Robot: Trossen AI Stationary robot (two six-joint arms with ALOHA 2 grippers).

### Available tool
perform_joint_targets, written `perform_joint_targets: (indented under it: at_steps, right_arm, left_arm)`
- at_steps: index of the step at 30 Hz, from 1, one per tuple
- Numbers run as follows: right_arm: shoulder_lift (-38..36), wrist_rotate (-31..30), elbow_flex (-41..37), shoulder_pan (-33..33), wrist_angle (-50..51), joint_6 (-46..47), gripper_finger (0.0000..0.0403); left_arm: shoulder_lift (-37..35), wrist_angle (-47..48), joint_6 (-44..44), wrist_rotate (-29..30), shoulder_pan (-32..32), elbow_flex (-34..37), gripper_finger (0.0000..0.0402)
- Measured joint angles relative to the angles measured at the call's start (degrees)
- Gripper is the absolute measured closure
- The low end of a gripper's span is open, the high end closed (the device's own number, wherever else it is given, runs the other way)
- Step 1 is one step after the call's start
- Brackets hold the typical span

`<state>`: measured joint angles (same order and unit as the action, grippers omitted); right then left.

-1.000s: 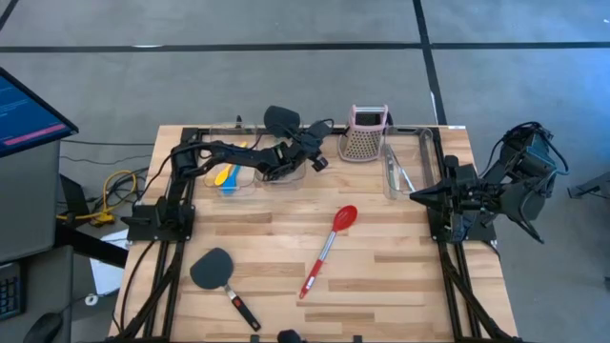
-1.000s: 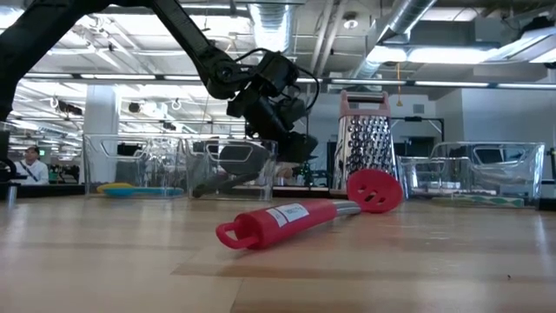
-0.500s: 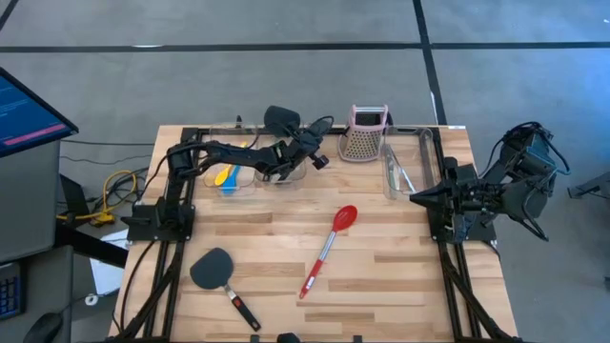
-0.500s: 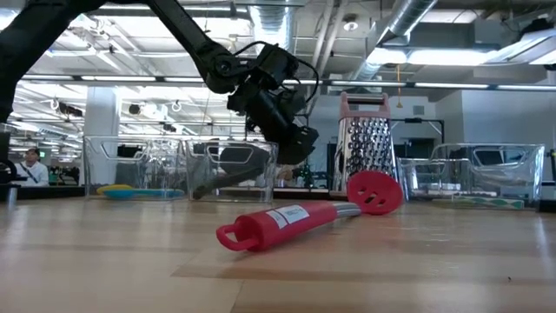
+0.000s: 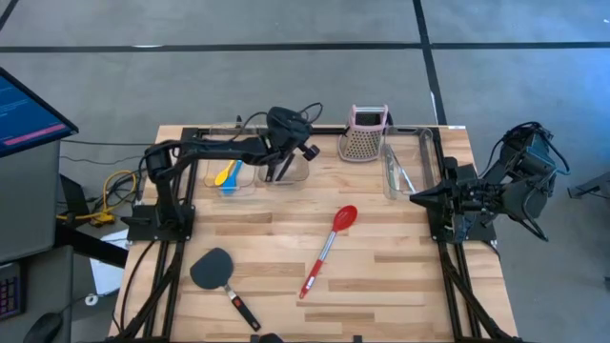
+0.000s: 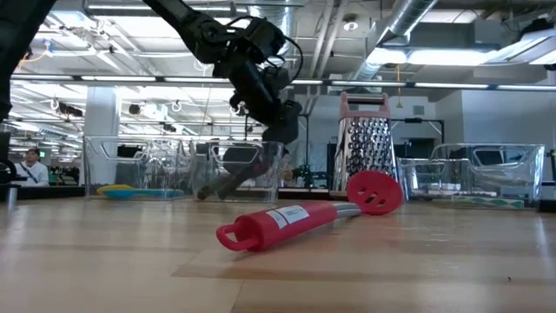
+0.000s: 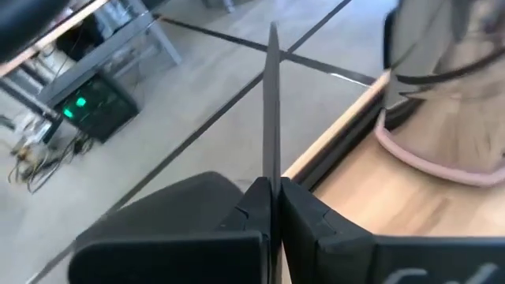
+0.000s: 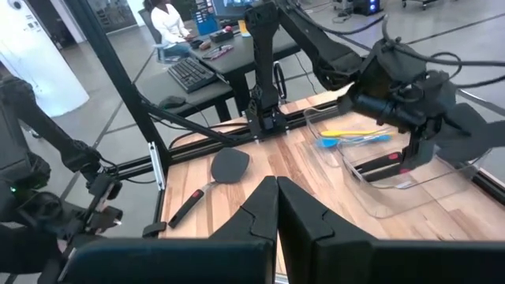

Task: Pick & Place Kitchen Items
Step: Adjust the black spatula in the middle transparent bin

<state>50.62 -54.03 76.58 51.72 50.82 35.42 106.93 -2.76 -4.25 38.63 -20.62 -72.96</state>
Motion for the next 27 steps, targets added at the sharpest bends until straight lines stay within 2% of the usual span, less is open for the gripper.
perform_joint_targets:
  at_steps: [3, 8, 13, 22, 27]
  right_arm:
    - [0.0, 0.0, 0.0, 0.0, 0.0, 0.0, 0.0403]
    - [0.0, 0.2, 0.0, 0.0, 0.2, 0.0, 0.0403]
    - [0.0, 1.9, 0.0, 0.0, 0.1, 0.0, 0.0403]
    - [0.0, 3.2, 0.0, 0.0, 0.1, -1.4, 0.0403]
    - [0.0, 3.2, 0.0, 0.0, 0.1, -1.5, 0.0403]
  left_arm:
    - [-0.9, 1.7, 4.1, -0.3, -0.5, 0.0, 0.0401]
    - [-1.5, 3.2, 11.7, -6.0, -3.0, -0.1, 0.04]
    - [-1.5, 9.1, 19.6, -8.7, -6.9, -0.1, 0.04]
    - [-1.5, 10.6, 21.2, -9.0, -9.5, -0.2, 0.0391]
    - [-1.5, 11.2, 21.2, -8.5, -9.6, -0.2, 0.0368]
